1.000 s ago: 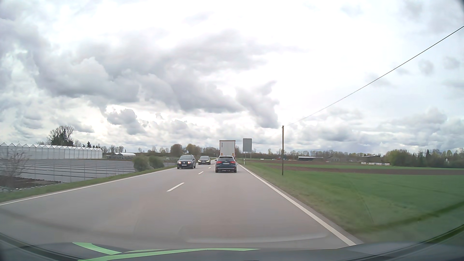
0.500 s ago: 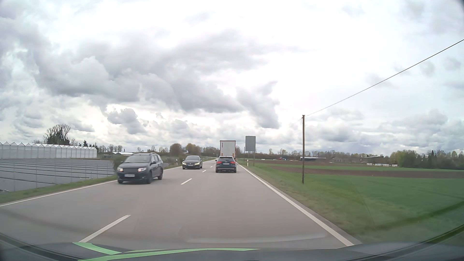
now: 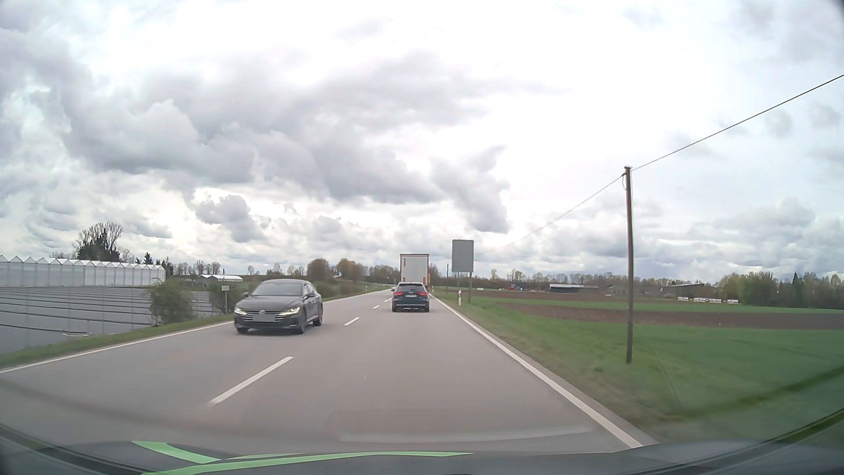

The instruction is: Follow the waypoints while adhering to traffic rules and regulations

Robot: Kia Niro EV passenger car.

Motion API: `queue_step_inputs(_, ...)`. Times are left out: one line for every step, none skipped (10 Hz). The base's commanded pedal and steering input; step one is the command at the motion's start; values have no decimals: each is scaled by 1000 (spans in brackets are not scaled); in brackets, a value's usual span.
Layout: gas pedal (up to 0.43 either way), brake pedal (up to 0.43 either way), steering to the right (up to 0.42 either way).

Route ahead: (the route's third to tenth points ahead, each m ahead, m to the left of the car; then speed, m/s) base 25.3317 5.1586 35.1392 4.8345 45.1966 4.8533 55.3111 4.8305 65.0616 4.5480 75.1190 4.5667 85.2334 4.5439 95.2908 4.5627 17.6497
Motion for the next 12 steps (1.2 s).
queue_step_inputs(189, 0, 1)
queue_step_inputs(189, 0, 1)
queue_step_inputs(197, 0, 1)
queue_step_inputs(197, 0, 0)
queue_step_inputs(197, 0, 1)
queue_step_inputs(197, 0, 1)
queue_step_inputs(197, 0, 1)
queue_step_inputs(197, 0, 0)
queue_step_inputs(209, 0, 0)
queue_step_inputs(209, 0, 0)
queue_step_inputs(209, 0, 0)
queue_step_inputs(209, 0, 0)
